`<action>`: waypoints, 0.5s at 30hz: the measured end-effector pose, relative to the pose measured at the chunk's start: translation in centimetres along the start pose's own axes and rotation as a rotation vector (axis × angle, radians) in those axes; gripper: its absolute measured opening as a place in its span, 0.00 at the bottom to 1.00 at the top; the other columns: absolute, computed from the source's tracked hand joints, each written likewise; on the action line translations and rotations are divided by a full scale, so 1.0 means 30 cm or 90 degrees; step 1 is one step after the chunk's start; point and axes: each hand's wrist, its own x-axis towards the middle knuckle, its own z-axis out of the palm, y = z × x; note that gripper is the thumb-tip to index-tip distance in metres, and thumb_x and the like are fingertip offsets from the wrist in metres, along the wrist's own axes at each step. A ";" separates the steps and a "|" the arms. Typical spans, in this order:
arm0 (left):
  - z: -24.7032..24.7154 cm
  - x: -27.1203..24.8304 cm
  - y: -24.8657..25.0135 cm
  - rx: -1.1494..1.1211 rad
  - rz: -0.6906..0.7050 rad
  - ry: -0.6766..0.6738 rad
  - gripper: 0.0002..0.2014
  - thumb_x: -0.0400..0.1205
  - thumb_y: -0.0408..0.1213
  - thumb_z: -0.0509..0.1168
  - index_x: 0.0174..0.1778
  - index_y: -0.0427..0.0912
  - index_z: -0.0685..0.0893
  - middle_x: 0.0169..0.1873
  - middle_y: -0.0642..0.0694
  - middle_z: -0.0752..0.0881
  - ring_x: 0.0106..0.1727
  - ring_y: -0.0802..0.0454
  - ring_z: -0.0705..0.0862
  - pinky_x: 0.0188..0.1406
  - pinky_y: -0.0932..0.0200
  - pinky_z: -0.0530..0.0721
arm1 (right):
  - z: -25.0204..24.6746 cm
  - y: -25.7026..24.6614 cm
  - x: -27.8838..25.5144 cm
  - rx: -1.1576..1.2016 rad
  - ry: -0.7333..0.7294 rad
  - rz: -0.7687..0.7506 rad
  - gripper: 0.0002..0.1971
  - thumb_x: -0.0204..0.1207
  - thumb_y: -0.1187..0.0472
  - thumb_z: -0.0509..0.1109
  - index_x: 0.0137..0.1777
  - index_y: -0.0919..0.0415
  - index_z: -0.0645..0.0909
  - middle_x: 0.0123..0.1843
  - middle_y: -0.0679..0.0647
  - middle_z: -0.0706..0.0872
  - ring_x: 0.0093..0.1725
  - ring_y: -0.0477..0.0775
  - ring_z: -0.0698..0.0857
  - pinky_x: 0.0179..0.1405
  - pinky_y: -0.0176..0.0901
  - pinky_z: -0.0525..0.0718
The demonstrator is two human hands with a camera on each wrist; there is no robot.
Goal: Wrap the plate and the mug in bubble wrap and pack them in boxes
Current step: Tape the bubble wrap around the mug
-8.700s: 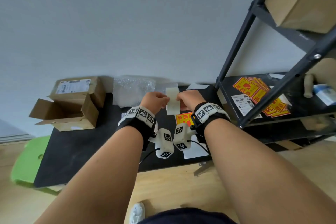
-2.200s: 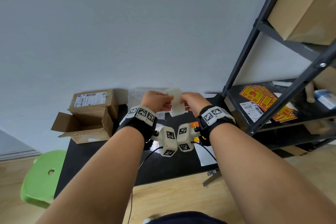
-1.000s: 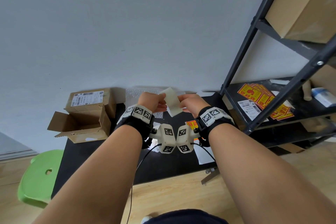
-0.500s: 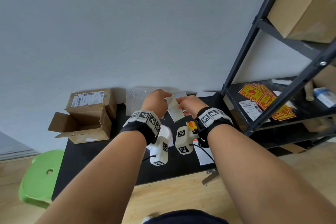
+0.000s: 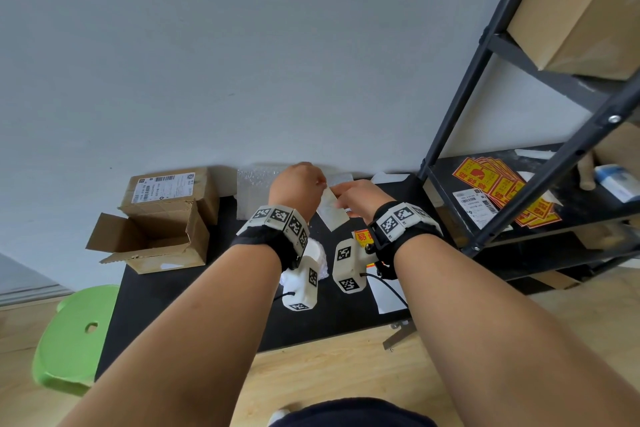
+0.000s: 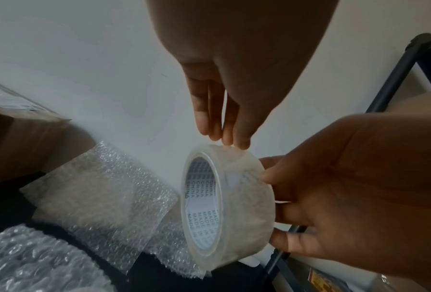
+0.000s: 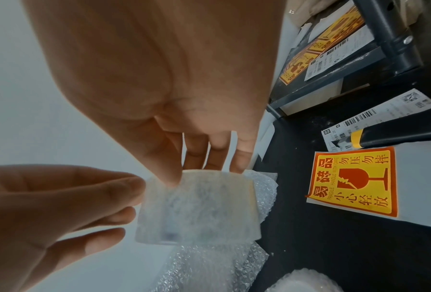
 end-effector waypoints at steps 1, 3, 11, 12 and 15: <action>-0.002 0.001 0.001 0.015 0.005 0.000 0.11 0.83 0.36 0.61 0.52 0.41 0.89 0.54 0.44 0.85 0.52 0.45 0.83 0.43 0.59 0.74 | 0.000 -0.001 0.000 0.001 0.002 0.001 0.24 0.78 0.75 0.60 0.70 0.56 0.81 0.69 0.60 0.82 0.70 0.64 0.79 0.72 0.56 0.77; -0.002 0.002 0.007 0.060 0.019 -0.003 0.12 0.83 0.33 0.59 0.50 0.39 0.88 0.53 0.44 0.85 0.50 0.44 0.83 0.41 0.57 0.76 | 0.001 -0.004 -0.004 -0.001 0.005 0.004 0.24 0.78 0.75 0.61 0.71 0.56 0.81 0.69 0.61 0.82 0.72 0.65 0.78 0.72 0.56 0.77; 0.005 0.006 0.020 0.086 0.005 -0.068 0.10 0.82 0.29 0.56 0.51 0.35 0.82 0.52 0.40 0.82 0.50 0.41 0.82 0.43 0.55 0.75 | 0.004 0.005 -0.003 -0.021 -0.011 -0.011 0.23 0.77 0.75 0.62 0.68 0.57 0.83 0.62 0.58 0.86 0.55 0.57 0.83 0.60 0.46 0.80; 0.005 0.004 0.021 0.074 -0.001 -0.075 0.10 0.82 0.29 0.56 0.51 0.35 0.82 0.52 0.40 0.82 0.49 0.41 0.81 0.43 0.55 0.74 | 0.003 0.009 -0.004 -0.022 -0.014 -0.013 0.22 0.78 0.74 0.62 0.68 0.58 0.83 0.60 0.57 0.86 0.51 0.55 0.80 0.57 0.45 0.79; 0.000 -0.001 0.019 0.020 -0.026 -0.087 0.07 0.81 0.30 0.56 0.42 0.41 0.79 0.46 0.42 0.83 0.41 0.46 0.78 0.40 0.58 0.72 | -0.010 0.025 -0.003 -0.001 -0.001 -0.014 0.21 0.79 0.72 0.65 0.71 0.61 0.80 0.68 0.60 0.83 0.55 0.52 0.78 0.68 0.50 0.79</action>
